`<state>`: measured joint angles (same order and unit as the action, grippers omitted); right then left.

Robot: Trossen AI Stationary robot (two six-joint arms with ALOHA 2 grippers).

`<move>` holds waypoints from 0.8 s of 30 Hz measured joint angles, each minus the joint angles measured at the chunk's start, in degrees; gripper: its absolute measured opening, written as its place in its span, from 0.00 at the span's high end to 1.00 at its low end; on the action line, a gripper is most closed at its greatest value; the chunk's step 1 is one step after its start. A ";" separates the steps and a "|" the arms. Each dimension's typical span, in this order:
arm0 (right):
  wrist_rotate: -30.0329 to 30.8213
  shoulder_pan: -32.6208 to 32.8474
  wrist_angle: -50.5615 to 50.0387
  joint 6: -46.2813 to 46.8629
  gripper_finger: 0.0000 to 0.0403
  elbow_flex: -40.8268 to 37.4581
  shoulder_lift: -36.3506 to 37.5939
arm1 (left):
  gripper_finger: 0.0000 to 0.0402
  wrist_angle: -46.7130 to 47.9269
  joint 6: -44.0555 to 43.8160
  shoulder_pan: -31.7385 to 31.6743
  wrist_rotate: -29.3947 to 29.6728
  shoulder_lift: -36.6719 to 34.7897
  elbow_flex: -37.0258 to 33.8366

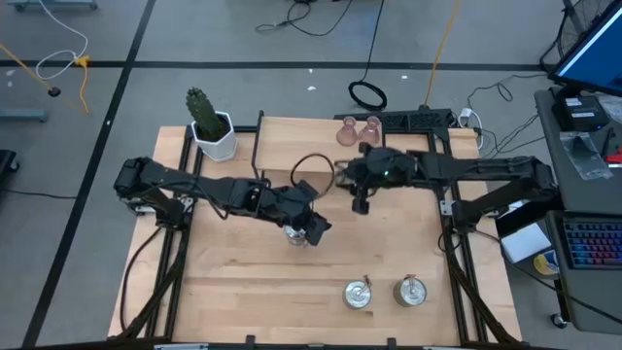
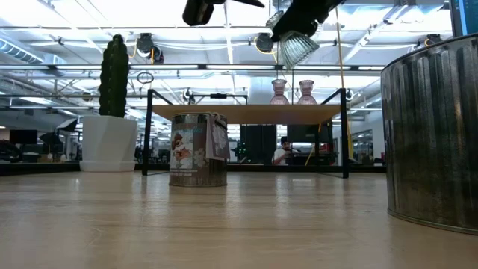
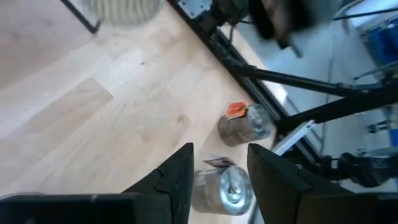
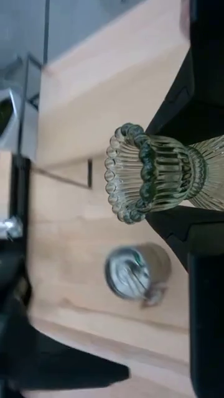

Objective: Pick & Place candle stick holders
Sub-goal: Put the green candle holder on the shelf

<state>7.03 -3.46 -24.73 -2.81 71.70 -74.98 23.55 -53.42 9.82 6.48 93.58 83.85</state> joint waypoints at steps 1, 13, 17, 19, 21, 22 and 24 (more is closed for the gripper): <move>0.53 -0.68 -0.02 0.64 0.70 0.00 0.66 | 0.63 0.82 0.22 0.31 0.94 0.00 0.00; 8.11 -7.11 9.48 5.60 0.70 -6.46 5.85 | 0.63 8.16 2.38 3.54 8.86 0.00 0.00; 9.11 -8.56 23.38 7.56 0.70 -15.11 7.98 | 0.63 11.44 3.75 3.87 11.38 0.00 0.00; 10.96 -9.26 28.84 8.25 0.70 -19.29 9.36 | 0.63 12.69 5.00 3.85 11.77 0.00 0.00; 12.28 -9.79 34.50 8.37 0.70 -23.24 10.83 | 0.63 13.23 6.69 3.47 12.10 0.00 0.00; 13.37 -10.01 37.50 8.36 0.70 -25.10 11.45 | 0.63 13.27 7.84 3.20 12.09 0.00 0.00; 15.36 -10.19 43.73 8.35 0.70 -28.46 12.60 | 0.63 13.32 10.04 2.46 12.11 0.00 0.00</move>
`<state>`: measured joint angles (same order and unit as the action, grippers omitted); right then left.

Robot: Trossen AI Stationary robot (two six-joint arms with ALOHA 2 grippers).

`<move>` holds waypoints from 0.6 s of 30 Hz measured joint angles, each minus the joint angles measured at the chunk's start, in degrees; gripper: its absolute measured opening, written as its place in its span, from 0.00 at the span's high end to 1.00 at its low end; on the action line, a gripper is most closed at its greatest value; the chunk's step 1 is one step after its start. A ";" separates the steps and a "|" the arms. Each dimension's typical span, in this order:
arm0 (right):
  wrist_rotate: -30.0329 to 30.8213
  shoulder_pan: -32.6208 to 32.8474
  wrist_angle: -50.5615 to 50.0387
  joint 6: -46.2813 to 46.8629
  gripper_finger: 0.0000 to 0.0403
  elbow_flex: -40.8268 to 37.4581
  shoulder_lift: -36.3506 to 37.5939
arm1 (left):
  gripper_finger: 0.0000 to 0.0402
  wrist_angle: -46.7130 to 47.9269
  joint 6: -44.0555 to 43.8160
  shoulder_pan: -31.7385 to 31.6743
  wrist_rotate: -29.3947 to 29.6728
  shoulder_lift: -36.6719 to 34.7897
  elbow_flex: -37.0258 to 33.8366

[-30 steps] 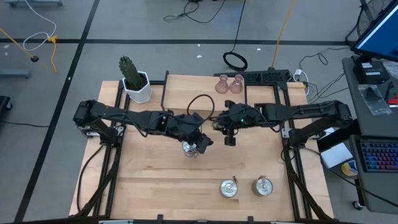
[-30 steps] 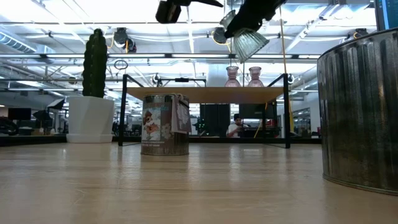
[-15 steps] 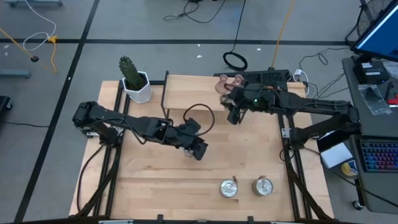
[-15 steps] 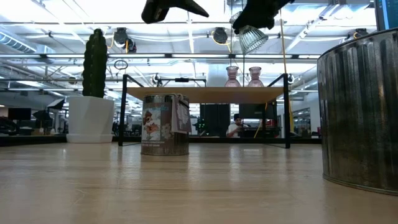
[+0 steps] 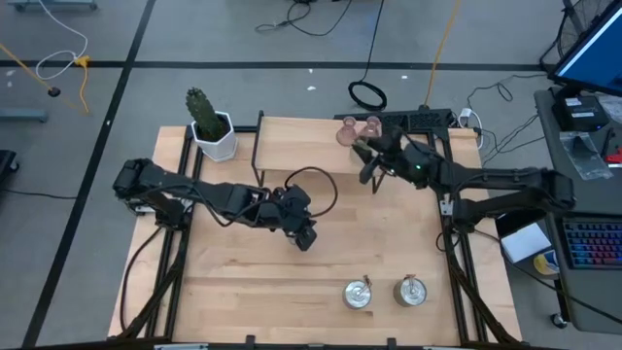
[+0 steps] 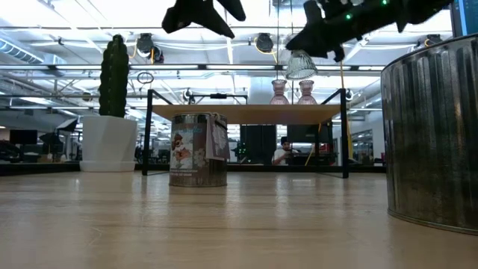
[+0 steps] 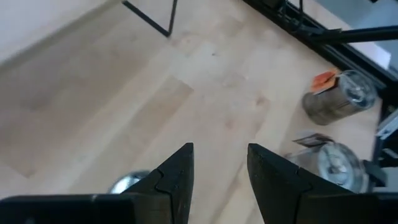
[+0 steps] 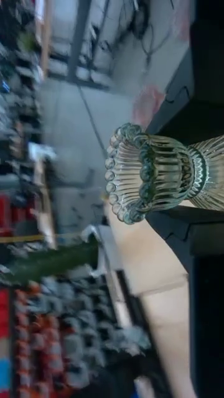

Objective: Pick & Place candle stick holders
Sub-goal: Put the green candle holder on the shelf

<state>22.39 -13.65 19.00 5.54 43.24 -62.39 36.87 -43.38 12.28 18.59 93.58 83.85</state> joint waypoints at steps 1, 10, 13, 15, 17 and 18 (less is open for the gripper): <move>1.32 -0.08 2.58 0.04 0.70 -1.64 0.31 | 0.63 0.14 0.91 -0.50 0.00 0.00 0.00; 4.94 -0.55 9.20 2.71 0.70 -6.14 -1.70 | 0.63 0.98 8.46 -6.58 -5.45 0.00 0.00; 5.86 -0.55 11.60 2.58 0.70 -6.03 -3.87 | 0.63 1.00 10.03 -8.19 -7.25 0.00 0.00; 7.57 -0.50 11.06 2.69 0.70 -6.03 -5.21 | 0.63 1.02 10.62 -8.94 -8.14 0.00 0.00; 7.80 -0.57 11.80 2.52 0.70 -6.03 -6.47 | 0.63 1.15 11.05 -9.30 -8.53 0.00 0.00; 7.92 -0.63 12.70 2.25 0.70 -6.03 -6.93 | 0.63 1.14 11.26 -9.35 -8.59 0.00 0.00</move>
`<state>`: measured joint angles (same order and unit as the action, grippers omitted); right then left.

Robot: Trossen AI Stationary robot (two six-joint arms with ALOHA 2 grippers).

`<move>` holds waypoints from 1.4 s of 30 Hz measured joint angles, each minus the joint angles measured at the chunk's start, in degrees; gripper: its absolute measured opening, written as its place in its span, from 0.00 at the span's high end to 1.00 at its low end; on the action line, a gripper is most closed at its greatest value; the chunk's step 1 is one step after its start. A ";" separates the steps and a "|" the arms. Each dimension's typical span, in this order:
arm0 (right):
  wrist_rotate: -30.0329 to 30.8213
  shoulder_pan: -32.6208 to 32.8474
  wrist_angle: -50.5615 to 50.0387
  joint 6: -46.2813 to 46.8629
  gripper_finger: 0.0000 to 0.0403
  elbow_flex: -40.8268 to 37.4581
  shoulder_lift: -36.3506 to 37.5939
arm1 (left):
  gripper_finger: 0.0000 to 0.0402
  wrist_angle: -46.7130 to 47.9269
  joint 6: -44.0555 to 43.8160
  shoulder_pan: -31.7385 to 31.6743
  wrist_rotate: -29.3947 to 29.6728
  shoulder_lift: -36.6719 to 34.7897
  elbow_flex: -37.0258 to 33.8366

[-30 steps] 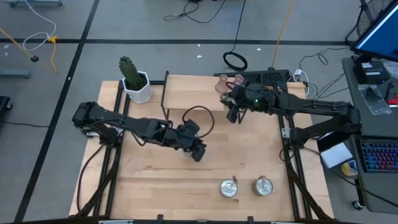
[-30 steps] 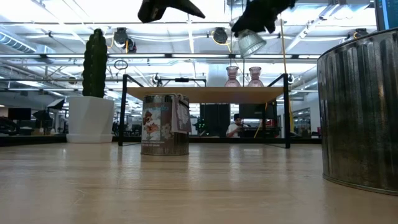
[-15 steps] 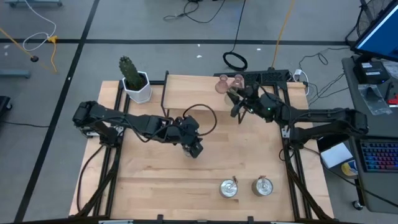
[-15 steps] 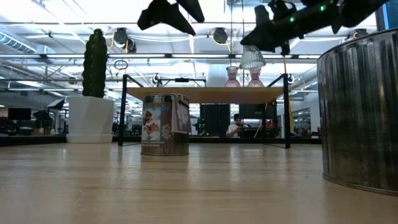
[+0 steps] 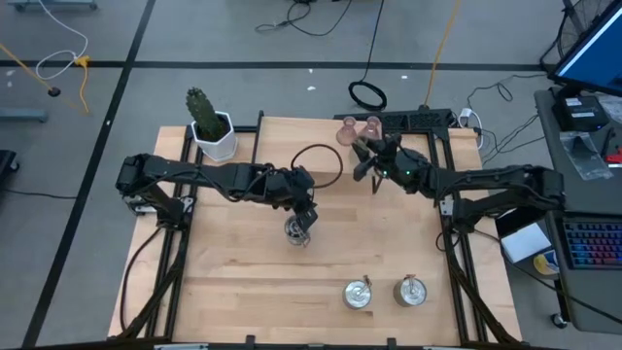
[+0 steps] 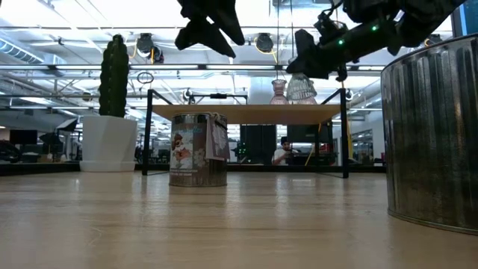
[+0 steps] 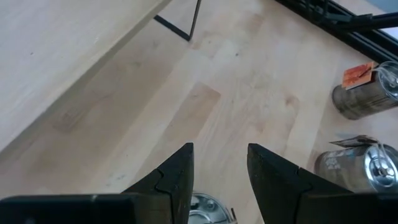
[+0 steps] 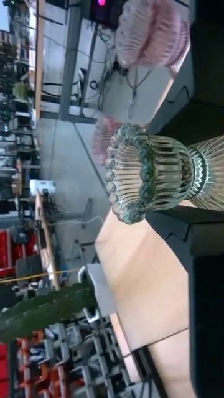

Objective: Pick & Place candle stick holders
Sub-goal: Put the green candle holder on the shelf

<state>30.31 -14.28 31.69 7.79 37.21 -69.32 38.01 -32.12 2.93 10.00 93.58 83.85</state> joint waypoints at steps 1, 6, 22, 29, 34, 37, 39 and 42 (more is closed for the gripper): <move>0.01 -0.10 0.50 -0.18 0.70 0.00 -0.30 | 0.63 0.01 0.11 0.01 -0.04 0.00 0.00; 0.09 -1.05 0.02 -0.53 0.70 0.00 -1.48 | 0.63 0.64 0.07 0.03 -0.13 0.00 0.00; -0.31 -2.56 -2.00 1.81 0.68 0.02 -1.44 | 0.63 0.88 -0.05 0.03 -0.52 0.02 0.00; -0.36 -2.56 -2.97 2.63 0.68 0.02 -1.44 | 0.63 0.88 0.09 0.03 -1.05 0.02 0.00; -2.09 -2.57 -3.97 4.04 0.67 0.02 -1.42 | 0.63 0.88 0.35 0.03 -1.11 0.02 0.00; -2.13 -2.50 -3.99 4.04 0.67 0.02 -1.42 | 0.63 0.93 0.57 0.09 -1.14 0.02 0.00; -2.11 -2.50 -3.99 4.04 0.67 0.02 -1.42 | 0.63 0.95 0.59 0.24 -1.18 0.02 0.00; -2.08 -2.50 -4.03 4.02 0.67 0.02 -1.42 | 0.63 1.15 0.59 0.50 -1.18 0.02 0.00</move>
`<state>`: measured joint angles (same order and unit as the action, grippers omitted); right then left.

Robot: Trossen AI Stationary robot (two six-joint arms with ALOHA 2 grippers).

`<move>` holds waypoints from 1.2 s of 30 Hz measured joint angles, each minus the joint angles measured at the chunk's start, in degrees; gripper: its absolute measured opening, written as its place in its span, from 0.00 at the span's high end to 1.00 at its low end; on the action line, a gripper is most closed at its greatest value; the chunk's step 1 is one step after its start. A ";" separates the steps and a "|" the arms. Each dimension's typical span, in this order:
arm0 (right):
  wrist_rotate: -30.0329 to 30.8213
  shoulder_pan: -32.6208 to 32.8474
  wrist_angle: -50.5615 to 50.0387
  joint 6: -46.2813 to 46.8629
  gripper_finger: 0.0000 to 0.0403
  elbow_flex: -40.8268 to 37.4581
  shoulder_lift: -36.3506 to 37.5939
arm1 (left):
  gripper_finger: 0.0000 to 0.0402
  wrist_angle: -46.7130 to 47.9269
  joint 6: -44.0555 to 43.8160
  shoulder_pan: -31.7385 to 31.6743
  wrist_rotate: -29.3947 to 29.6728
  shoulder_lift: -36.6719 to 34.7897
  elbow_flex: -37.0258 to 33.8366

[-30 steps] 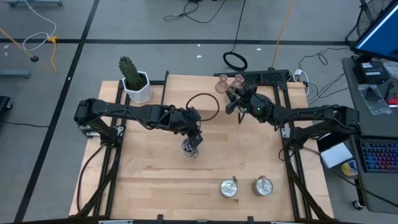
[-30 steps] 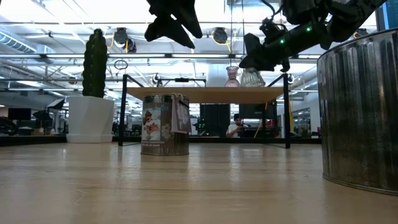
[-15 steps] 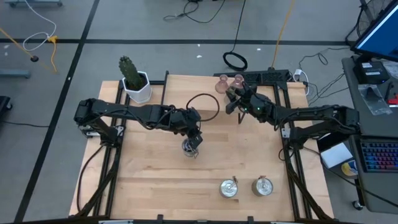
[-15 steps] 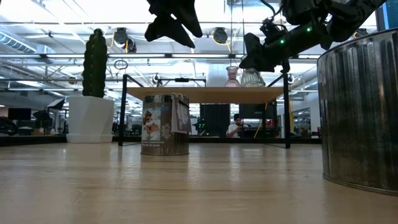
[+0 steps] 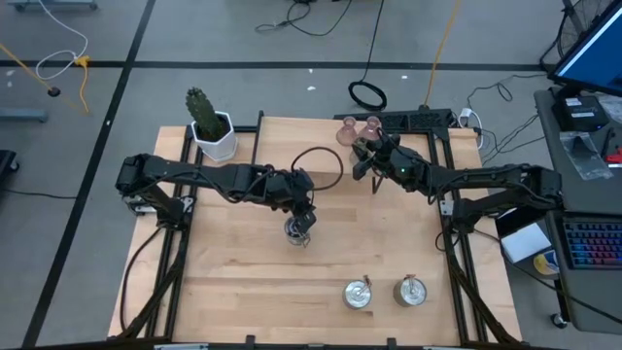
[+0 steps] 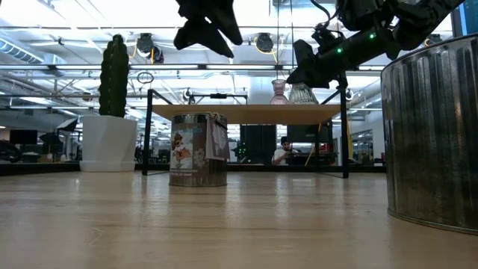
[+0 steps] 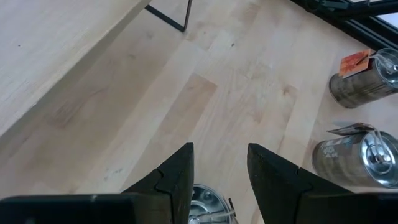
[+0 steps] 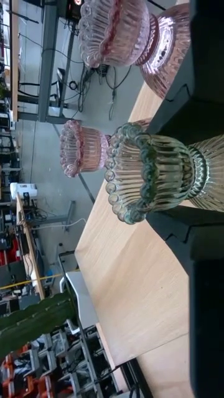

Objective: Pick & Place candle stick holders
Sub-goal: Put the green candle holder on the shelf

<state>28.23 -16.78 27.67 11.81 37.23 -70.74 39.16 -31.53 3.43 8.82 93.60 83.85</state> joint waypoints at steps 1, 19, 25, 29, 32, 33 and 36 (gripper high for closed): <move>0.00 0.00 -0.01 0.00 0.67 0.00 0.00 | 0.63 0.17 0.00 0.09 0.00 0.00 0.00; 0.00 -0.02 -1.47 -0.51 0.55 0.09 0.00 | 0.63 0.34 -0.18 1.31 0.09 0.00 0.00; 0.10 -0.01 -1.45 -1.70 0.48 0.09 0.21 | 0.63 0.38 -0.24 1.97 0.15 0.02 0.00; 0.15 0.00 -1.42 -2.21 0.46 0.09 1.28 | 0.63 0.38 -0.31 2.14 0.17 0.01 0.00; 0.16 0.00 -2.21 -2.23 0.46 0.09 2.63 | 0.63 0.37 -0.48 2.24 0.17 0.02 0.00; 0.16 0.00 -2.77 -2.23 0.46 0.09 3.12 | 0.63 0.37 -0.48 2.22 0.17 0.02 0.00; 0.03 0.01 -4.46 -2.22 0.47 0.08 4.73 | 0.63 0.36 -0.48 2.34 0.20 0.02 0.00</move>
<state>28.26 -16.77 23.21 9.59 37.31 -66.01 39.52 -32.01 5.77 9.02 93.62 83.85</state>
